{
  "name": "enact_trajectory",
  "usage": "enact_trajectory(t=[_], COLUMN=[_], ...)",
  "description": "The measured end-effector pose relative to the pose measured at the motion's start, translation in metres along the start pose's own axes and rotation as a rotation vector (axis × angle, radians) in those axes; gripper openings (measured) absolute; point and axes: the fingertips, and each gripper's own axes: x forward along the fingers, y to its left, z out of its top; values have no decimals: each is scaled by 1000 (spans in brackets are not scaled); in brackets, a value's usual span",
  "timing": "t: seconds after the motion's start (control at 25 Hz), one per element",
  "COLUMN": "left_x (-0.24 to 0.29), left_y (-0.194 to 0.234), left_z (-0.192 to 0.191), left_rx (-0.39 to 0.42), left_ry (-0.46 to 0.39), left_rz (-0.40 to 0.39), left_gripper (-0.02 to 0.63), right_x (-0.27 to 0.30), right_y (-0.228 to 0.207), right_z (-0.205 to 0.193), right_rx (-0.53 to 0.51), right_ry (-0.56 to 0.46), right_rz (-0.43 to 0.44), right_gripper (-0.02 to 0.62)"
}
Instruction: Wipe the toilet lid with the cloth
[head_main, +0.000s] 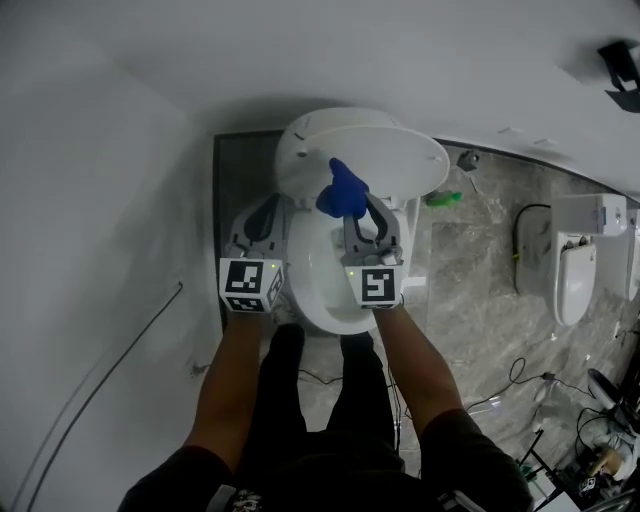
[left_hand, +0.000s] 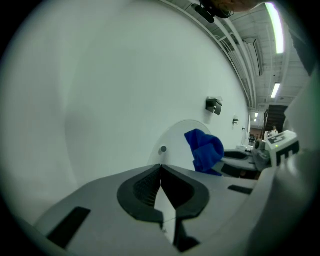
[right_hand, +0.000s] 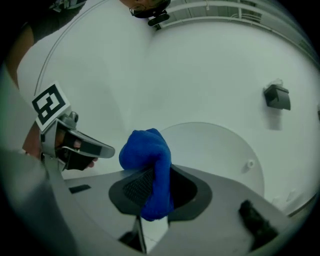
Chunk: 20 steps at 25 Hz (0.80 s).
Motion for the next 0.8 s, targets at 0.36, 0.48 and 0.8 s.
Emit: enact_trajectory(t=[0.36, 0.48, 0.8], left_x=[-27, -29, -15], left_y=[57, 67, 52], left_z=[-22, -28, -33], left_rx=[3, -40, -25], left_ry=[27, 25, 47], left_rz=[73, 78, 26], left_gripper=[12, 12, 11], right_x=[52, 69, 78], right_y=[88, 84, 64], right_z=[-36, -44, -52], right_rx=[73, 107, 160], right_ry=[101, 116, 118], right_rz=[138, 112, 39], right_gripper=[78, 78, 78])
